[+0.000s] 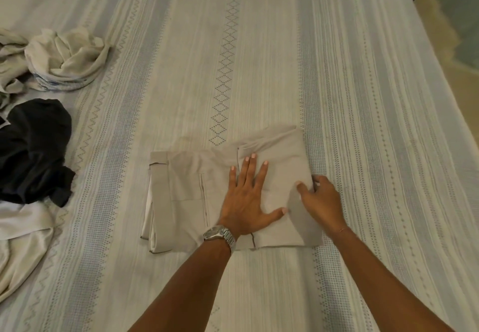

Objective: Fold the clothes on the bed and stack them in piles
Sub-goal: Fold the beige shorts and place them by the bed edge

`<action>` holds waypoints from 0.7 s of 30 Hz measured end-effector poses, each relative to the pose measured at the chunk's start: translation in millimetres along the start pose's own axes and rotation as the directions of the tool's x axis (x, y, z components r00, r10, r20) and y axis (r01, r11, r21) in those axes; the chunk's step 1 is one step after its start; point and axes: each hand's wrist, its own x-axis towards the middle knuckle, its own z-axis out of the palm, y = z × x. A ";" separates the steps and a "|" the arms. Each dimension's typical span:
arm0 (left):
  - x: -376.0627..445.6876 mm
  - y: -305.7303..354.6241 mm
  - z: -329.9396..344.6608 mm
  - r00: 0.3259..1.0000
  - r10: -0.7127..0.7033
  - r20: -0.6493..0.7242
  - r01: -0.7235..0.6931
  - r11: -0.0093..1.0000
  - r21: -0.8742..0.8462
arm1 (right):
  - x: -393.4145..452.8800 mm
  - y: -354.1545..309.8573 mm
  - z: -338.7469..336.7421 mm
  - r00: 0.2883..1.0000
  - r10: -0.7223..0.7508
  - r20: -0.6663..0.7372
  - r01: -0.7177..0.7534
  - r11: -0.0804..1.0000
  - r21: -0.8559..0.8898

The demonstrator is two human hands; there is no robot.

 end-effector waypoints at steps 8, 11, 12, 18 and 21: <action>-39.6 3.0 -11.0 0.978 -0.195 -0.068 0.172 0.951 -0.257 | -42.5 -54.5 -8.4 0.983 -0.182 0.007 0.180 0.977 0.118; -50.0 -0.8 -33.5 0.940 -0.337 -0.057 0.239 0.766 -0.597 | -78.6 -88.7 7.2 0.950 -0.311 -0.038 0.313 0.949 0.042; -52.2 -2.7 -47.3 0.909 -0.416 -0.005 0.285 0.631 -0.721 | -90.0 -99.9 16.8 0.933 -0.359 -0.030 0.360 0.933 0.013; -54.1 -45.4 -131.9 0.736 -0.361 0.574 0.390 -0.467 -0.794 | -136.2 -136.6 90.2 0.851 -0.502 0.153 0.525 0.822 -0.221; -63.2 -79.6 -131.5 0.640 -0.418 0.645 0.495 -0.417 -0.762 | -138.9 -130.0 122.5 0.774 -0.542 0.329 0.617 0.763 -0.194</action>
